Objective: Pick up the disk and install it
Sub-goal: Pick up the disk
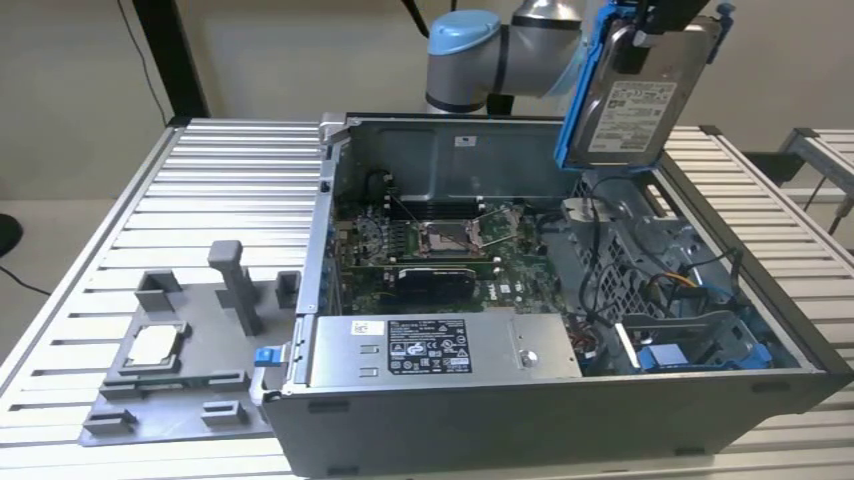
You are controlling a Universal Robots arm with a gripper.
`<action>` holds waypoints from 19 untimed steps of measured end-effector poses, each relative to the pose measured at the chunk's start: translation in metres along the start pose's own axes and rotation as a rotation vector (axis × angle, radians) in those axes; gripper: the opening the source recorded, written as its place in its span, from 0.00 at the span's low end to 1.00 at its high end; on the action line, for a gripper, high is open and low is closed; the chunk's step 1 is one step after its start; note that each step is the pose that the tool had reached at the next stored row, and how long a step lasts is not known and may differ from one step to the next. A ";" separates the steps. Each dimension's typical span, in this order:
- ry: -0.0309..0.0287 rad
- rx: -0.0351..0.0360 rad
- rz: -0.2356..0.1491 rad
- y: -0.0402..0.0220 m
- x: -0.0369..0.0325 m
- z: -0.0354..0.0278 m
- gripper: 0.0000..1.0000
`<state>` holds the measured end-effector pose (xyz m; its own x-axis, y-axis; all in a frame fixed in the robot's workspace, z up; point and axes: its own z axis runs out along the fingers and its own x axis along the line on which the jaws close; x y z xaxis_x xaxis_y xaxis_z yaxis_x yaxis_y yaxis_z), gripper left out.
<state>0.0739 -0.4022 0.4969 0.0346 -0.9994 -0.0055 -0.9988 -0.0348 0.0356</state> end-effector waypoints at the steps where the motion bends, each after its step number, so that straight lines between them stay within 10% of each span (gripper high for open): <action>1: -0.0001 0.0000 0.000 -0.0043 0.0001 -0.0002 0.00; 11: 0.0000 -0.0001 0.000 -0.0097 0.0013 -0.0004 0.00; 19: -0.0017 0.0000 0.000 -0.0090 0.0215 -0.0004 0.00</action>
<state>0.0837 -0.4234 0.4969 0.0346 -0.9994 -0.0072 -0.9988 -0.0348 0.0356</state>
